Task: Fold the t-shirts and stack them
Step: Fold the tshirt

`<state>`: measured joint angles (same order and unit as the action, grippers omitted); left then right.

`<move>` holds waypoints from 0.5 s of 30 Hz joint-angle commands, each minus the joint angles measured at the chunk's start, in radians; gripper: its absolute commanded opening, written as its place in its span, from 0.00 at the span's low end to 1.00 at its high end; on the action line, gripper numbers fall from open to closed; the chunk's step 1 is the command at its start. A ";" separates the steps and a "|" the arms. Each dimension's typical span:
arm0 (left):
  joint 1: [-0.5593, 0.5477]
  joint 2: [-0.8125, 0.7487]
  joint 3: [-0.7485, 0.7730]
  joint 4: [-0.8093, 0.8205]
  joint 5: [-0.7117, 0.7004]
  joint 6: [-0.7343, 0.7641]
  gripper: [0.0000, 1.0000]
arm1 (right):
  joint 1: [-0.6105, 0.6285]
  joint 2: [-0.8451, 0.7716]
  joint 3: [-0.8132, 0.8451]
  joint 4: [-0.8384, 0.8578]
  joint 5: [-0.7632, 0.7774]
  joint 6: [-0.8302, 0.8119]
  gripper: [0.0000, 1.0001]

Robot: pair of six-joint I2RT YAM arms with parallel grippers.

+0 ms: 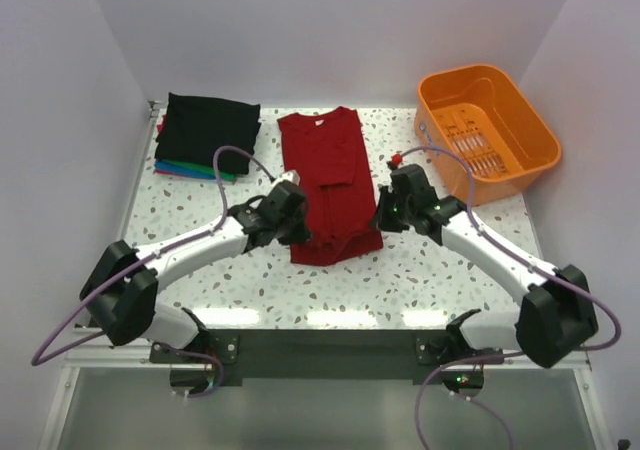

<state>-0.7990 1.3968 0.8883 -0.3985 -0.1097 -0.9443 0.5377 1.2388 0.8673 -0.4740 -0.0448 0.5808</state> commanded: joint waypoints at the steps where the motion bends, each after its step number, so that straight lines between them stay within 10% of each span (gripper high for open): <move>1: 0.095 0.077 0.116 0.075 -0.027 0.119 0.00 | -0.045 0.105 0.107 0.107 0.056 -0.050 0.00; 15: 0.271 0.398 0.386 0.044 -0.059 0.182 0.00 | -0.146 0.545 0.463 0.104 0.023 -0.099 0.00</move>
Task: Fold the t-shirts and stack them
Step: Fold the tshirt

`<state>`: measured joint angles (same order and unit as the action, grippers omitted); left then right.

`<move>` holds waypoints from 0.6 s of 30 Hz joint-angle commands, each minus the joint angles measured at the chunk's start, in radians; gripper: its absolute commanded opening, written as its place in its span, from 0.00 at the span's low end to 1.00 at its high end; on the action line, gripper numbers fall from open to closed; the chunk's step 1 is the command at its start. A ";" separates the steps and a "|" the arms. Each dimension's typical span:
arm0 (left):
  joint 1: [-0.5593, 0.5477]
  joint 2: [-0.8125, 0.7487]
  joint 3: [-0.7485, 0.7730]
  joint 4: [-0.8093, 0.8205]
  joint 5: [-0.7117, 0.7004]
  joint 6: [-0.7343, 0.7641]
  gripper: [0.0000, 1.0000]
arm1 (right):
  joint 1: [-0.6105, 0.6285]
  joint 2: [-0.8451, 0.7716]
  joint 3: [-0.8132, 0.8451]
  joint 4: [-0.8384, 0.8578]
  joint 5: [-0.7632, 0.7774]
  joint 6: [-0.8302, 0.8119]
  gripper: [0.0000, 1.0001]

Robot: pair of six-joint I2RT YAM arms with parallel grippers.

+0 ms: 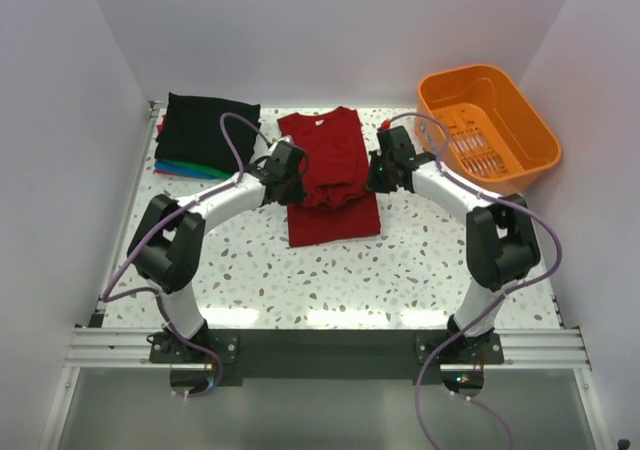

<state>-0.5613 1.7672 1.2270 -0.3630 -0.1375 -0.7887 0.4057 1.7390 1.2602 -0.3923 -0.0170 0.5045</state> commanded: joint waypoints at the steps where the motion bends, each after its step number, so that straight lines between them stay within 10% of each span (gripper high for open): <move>1: 0.038 0.047 0.058 0.013 -0.046 0.022 0.00 | -0.018 0.066 0.082 0.024 -0.009 -0.023 0.00; 6: 0.083 0.112 0.097 0.053 -0.022 0.026 0.07 | -0.041 0.175 0.160 0.030 -0.014 -0.015 0.00; 10: 0.090 0.144 0.128 0.044 -0.002 0.043 0.76 | -0.047 0.215 0.212 0.033 -0.021 -0.032 0.28; 12: 0.090 0.126 0.112 0.045 0.006 0.049 1.00 | -0.047 0.191 0.220 0.024 -0.038 -0.055 0.60; 14: 0.090 0.063 0.054 0.056 0.001 0.045 1.00 | -0.047 0.156 0.181 0.029 -0.043 -0.064 0.86; 18: 0.077 -0.104 -0.116 0.099 0.007 0.026 1.00 | -0.042 0.018 0.026 0.072 -0.105 -0.075 0.99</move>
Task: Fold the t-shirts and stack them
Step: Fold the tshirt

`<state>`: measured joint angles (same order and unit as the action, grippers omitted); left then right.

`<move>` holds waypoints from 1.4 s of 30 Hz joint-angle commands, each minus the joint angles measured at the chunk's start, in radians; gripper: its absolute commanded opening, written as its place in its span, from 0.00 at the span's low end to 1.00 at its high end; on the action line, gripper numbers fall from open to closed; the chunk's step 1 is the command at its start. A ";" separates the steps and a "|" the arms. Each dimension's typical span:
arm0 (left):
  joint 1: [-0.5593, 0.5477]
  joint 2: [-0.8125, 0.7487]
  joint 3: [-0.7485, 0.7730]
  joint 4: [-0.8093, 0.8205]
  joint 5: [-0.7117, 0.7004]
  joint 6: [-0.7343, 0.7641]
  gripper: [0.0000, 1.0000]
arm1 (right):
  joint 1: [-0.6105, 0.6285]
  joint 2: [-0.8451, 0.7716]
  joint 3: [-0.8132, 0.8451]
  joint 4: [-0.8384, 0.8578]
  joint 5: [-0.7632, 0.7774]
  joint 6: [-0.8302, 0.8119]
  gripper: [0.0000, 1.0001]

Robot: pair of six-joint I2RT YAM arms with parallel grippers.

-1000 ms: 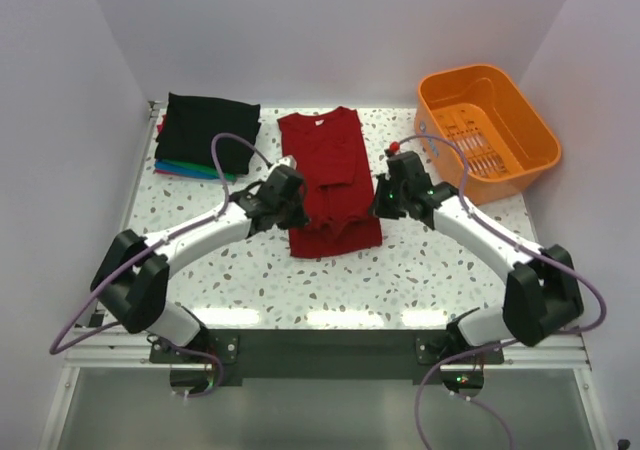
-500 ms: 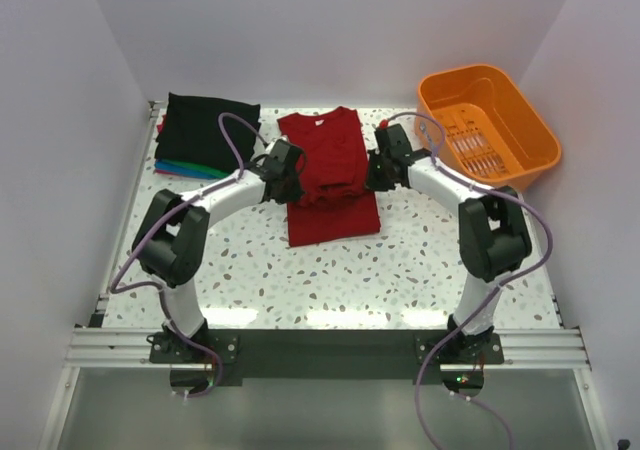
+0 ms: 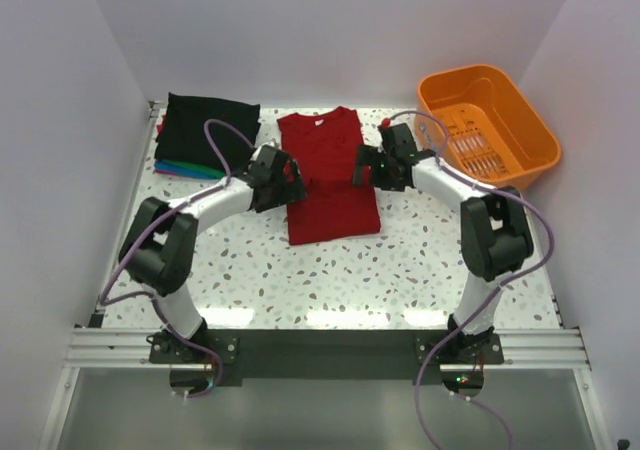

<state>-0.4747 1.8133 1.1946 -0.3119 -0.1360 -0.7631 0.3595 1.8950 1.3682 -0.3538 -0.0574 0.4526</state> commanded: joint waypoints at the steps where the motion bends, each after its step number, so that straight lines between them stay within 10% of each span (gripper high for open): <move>1: -0.013 -0.213 -0.151 0.045 0.007 -0.007 1.00 | 0.006 -0.193 -0.121 0.056 -0.080 -0.022 0.99; 10: -0.090 -0.445 -0.498 0.082 0.085 -0.128 1.00 | 0.147 -0.250 -0.280 0.033 -0.058 -0.019 0.99; 24: -0.160 -0.283 -0.438 0.128 0.004 -0.160 0.76 | 0.059 -0.445 -0.549 0.124 0.009 0.101 0.96; 32: -0.147 -0.200 -0.409 0.132 -0.010 -0.159 0.48 | 0.055 -0.301 -0.549 0.222 -0.085 0.115 0.71; 37: -0.148 -0.160 -0.423 0.145 0.007 -0.148 0.00 | 0.055 -0.272 -0.576 0.260 -0.111 0.123 0.42; 42: -0.194 -0.250 -0.504 0.172 0.030 -0.143 0.00 | 0.055 -0.353 -0.645 0.234 -0.122 0.126 0.00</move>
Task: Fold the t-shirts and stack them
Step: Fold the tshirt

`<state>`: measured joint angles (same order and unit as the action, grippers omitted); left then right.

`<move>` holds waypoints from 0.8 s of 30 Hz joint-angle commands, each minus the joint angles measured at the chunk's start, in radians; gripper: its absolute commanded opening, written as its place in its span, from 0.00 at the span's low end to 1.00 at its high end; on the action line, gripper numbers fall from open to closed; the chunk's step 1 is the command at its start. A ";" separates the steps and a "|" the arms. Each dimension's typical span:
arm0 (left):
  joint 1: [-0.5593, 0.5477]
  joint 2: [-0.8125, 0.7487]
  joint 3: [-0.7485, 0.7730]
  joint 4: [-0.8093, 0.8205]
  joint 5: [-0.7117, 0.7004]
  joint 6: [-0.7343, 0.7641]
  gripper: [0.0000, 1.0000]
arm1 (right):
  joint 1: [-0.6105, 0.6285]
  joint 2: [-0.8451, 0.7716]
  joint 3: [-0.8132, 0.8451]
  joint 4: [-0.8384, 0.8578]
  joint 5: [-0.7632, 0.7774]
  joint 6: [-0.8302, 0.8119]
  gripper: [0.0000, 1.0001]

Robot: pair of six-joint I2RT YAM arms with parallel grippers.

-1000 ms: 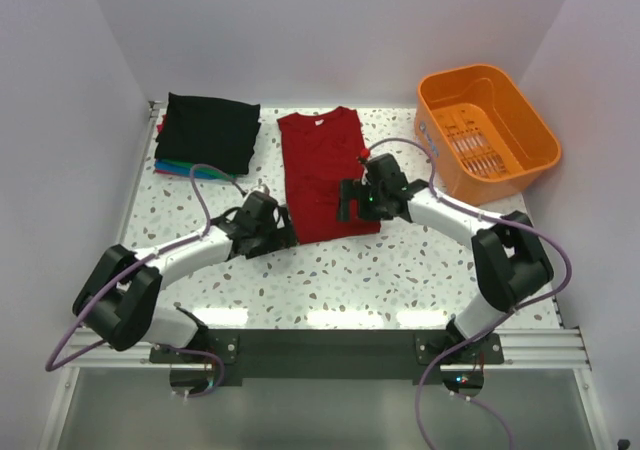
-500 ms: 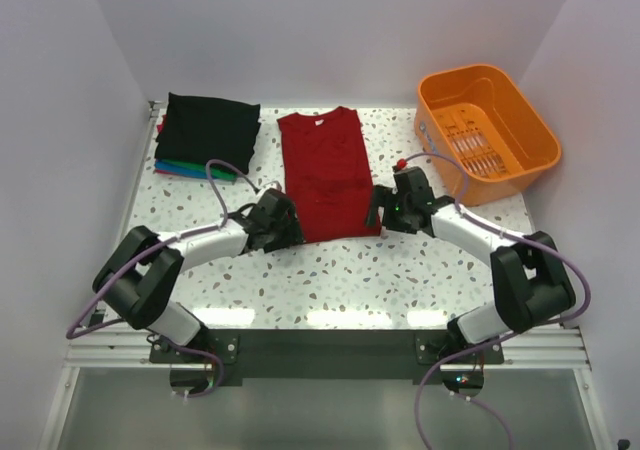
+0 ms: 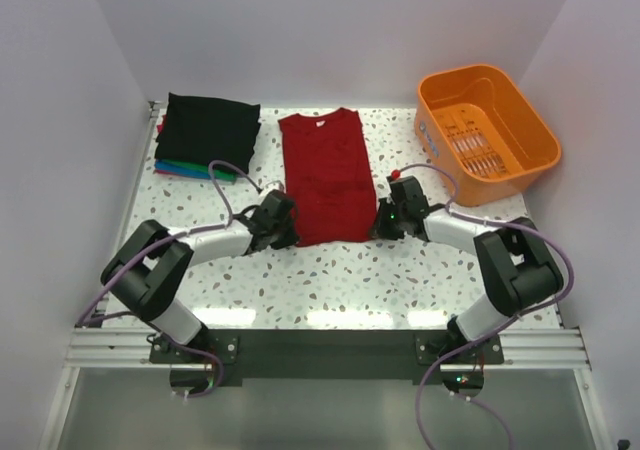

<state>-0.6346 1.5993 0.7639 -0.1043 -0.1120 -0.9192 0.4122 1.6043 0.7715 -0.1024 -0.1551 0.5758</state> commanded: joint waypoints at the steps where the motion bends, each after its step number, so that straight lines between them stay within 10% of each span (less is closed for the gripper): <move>1: -0.062 -0.059 -0.089 -0.043 -0.005 0.010 0.00 | 0.004 -0.096 -0.087 -0.034 -0.021 -0.002 0.00; 15: -0.425 -0.564 -0.190 -0.310 -0.011 -0.152 0.00 | 0.007 -0.826 -0.267 -0.575 -0.130 -0.004 0.00; 24: -0.346 -0.543 0.095 -0.463 -0.334 -0.066 0.00 | 0.004 -0.652 0.078 -0.456 0.032 -0.010 0.00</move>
<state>-1.0264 1.0405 0.7547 -0.5060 -0.2764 -1.0271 0.4194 0.8795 0.7204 -0.6468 -0.1974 0.5724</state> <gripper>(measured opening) 0.027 0.048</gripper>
